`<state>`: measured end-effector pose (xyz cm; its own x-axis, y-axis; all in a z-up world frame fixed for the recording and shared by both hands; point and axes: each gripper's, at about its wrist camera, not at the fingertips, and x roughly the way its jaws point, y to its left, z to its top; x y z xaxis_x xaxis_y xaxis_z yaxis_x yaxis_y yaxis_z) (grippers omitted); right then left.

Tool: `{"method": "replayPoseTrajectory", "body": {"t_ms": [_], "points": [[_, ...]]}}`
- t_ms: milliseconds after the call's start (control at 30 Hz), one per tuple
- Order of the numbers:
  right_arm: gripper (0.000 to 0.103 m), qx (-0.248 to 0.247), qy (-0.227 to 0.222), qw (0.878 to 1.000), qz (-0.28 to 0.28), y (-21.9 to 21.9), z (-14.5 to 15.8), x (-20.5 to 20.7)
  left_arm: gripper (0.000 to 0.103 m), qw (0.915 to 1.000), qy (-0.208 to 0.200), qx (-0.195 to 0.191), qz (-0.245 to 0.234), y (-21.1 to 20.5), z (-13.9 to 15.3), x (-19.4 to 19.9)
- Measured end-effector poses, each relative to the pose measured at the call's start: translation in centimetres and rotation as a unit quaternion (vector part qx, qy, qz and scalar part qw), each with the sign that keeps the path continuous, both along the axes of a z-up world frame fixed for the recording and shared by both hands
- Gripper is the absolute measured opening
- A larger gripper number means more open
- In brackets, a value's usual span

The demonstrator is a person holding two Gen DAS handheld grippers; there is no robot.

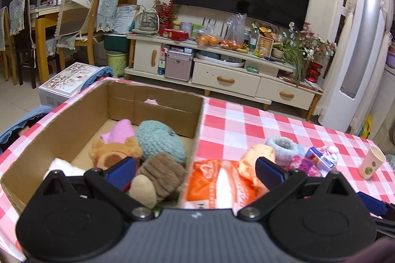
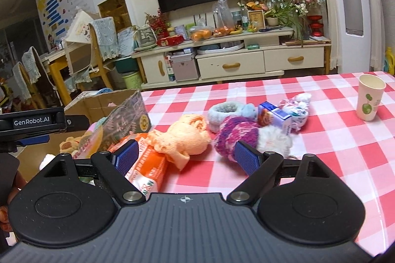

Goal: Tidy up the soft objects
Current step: 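Move both open tools back over the soft-toy pile, then grasp the floral knotted cloth bundle with the right tool while the left tool grasps the pink-purple knit hat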

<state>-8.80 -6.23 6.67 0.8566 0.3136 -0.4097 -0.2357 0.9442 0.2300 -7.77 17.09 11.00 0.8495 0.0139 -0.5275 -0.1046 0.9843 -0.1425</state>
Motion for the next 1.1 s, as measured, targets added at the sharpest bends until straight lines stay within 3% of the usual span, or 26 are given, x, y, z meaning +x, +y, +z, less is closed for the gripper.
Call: {"method": "replayPoseTrajectory", "body": {"t_ms": [567, 1100], "points": [[0.103, 0.011, -0.003, 0.998, -0.064, -4.8, -1.3, -0.9, 0.102, 0.9989, 0.007, 0.012, -0.045, -6.5, -0.4, -0.4], [0.103, 0.033, 0.014, 0.992, -0.124, -9.5, -3.1, -0.2, 0.102, 0.9939, 0.032, 0.039, -0.098, -13.3, -3.1, 2.0]]}}
